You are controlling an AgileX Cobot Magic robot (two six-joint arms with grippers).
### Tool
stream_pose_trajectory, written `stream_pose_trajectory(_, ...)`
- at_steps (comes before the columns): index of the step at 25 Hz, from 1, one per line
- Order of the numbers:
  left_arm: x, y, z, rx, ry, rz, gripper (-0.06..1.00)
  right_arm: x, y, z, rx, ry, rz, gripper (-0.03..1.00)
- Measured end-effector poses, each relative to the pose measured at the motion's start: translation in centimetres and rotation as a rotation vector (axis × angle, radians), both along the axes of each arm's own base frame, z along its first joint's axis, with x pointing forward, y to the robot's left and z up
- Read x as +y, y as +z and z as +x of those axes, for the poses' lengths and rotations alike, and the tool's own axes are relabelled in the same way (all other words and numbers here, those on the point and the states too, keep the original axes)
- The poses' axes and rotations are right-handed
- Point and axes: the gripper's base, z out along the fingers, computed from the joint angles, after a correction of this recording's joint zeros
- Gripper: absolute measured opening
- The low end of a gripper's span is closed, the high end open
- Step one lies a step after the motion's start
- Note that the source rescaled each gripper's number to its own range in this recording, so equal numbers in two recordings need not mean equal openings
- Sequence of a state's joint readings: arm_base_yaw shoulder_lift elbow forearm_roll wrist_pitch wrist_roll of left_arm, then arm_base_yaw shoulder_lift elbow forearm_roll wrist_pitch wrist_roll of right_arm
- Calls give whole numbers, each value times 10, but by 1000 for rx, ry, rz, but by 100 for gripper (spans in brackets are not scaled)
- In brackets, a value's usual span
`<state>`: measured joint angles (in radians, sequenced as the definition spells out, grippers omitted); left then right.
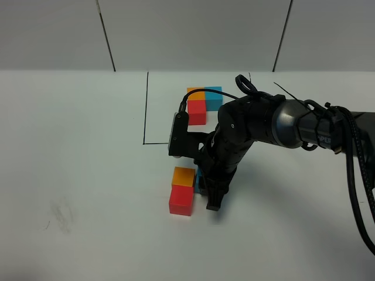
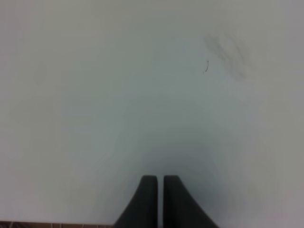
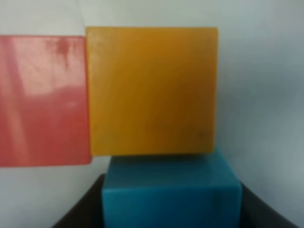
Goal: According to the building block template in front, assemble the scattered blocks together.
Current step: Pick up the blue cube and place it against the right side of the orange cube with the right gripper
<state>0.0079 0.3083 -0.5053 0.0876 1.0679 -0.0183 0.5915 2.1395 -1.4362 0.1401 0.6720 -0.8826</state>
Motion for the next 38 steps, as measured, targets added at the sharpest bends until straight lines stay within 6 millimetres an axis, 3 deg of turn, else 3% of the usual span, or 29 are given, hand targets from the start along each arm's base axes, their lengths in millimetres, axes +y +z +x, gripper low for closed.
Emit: stream_pose_trajectory(38,0,0,0,-2,-2,2,0,0,-9,1,-2,48,-17,56)
